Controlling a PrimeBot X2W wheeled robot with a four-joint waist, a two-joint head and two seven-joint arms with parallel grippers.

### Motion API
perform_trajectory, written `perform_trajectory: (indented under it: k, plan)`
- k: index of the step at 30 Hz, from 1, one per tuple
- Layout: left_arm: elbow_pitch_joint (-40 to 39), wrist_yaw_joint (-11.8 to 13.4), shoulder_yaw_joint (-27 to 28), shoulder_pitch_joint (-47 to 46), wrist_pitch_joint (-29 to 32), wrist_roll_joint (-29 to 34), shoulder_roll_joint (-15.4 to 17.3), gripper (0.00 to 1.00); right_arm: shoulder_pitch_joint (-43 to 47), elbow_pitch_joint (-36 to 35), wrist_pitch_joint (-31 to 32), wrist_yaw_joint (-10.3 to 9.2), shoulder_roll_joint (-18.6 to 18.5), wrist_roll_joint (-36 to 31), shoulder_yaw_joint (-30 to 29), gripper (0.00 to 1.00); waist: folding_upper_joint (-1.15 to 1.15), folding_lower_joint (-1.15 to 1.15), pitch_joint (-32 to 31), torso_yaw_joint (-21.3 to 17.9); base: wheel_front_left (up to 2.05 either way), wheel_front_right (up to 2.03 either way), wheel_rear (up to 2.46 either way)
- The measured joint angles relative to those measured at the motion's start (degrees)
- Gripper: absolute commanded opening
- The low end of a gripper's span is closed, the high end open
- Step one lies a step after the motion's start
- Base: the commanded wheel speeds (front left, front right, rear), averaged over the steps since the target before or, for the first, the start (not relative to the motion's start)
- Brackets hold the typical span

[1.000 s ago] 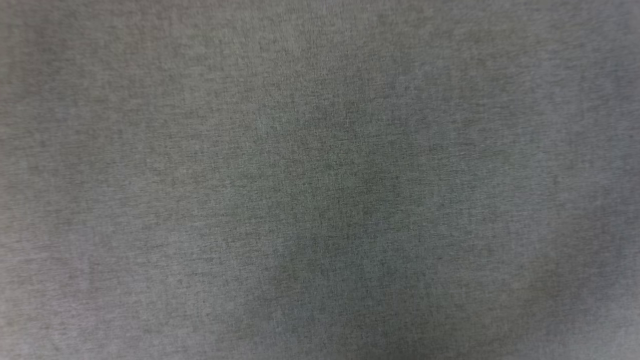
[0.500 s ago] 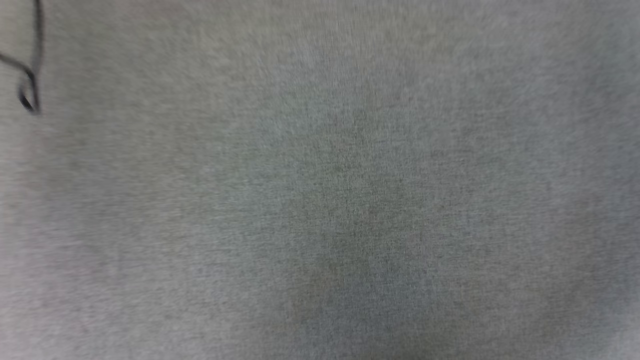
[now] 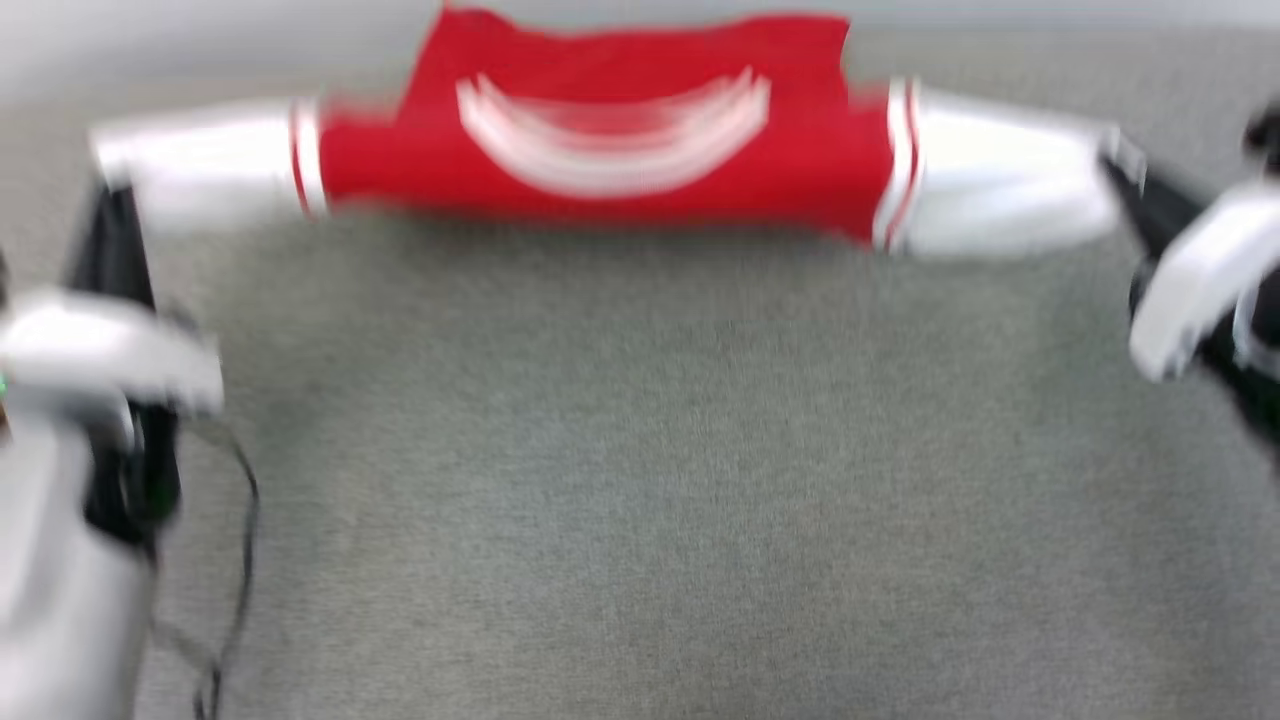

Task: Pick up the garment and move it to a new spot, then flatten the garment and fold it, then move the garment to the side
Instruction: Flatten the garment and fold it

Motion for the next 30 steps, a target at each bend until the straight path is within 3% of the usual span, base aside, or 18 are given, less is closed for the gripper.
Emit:
perform_trajectory:
  k: [9, 15, 20, 21, 23, 24, 25, 30]
  plan:
    - [-13.11, 6.86, -0.59, 26.70, 3.80, -2.23, 0.47, 0.00, 23.83, -7.66, 1.53, 0.01, 1.38, -0.48, -8.82, 0.00, 0.00, -0.01, -9.51, 1.49, 0.00, 0.00, 0.00]
    - [-18.73, 12.22, -3.20, 39.67, 5.69, -0.46, 0.91, 0.00, 39.23, -13.23, 4.08, 0.00, 6.00, -3.08, -15.34, 0.00, 0.00, -0.02, -14.02, 2.80, 0.00, 0.00, 0.00]
    - [-21.01, 14.24, -6.05, 45.35, 6.94, 0.47, 0.23, 0.00, 49.98, -17.04, 7.15, -0.01, 11.28, -6.12, -19.13, 0.00, 0.00, -0.02, -15.39, 4.14, 0.00, 0.00, 0.00]
    - [-21.04, 14.43, -6.49, 45.98, 6.99, 0.69, -0.13, 0.00, 51.83, -17.56, 8.12, -0.01, 12.46, -6.30, -19.69, 0.09, 0.00, -0.02, -15.54, 4.32, 0.00, 0.00, 0.00]
    - [-21.05, 14.60, -7.15, 46.91, 7.19, 0.71, -0.77, 0.00, 55.23, -18.48, 8.98, -0.01, 14.79, -7.00, -20.71, 0.42, 0.00, -0.01, -15.73, 4.60, 0.00, 0.00, 0.00]
    - [-21.05, 14.89, -7.36, 47.19, 6.93, 0.89, -0.81, 0.00, 56.75, -18.82, 10.01, -0.01, 15.63, -7.27, -21.01, 0.85, 0.00, -0.01, -15.79, 4.72, 0.00, 0.00, 0.00]
    - [-21.01, 15.10, -7.34, 47.49, 6.76, 0.96, -0.80, 0.00, 58.01, -19.38, 10.71, -0.01, 16.51, -7.28, -21.36, 1.00, 0.00, -0.01, -15.80, 4.84, 0.00, 0.00, 0.00]
    - [-20.94, 15.21, -7.43, 47.45, 5.30, 1.69, -0.91, 0.00, 59.98, -23.49, 13.41, -0.02, 17.60, -7.91, -22.86, 1.00, 0.00, 0.00, -15.28, 5.51, 0.00, 0.00, 0.00]
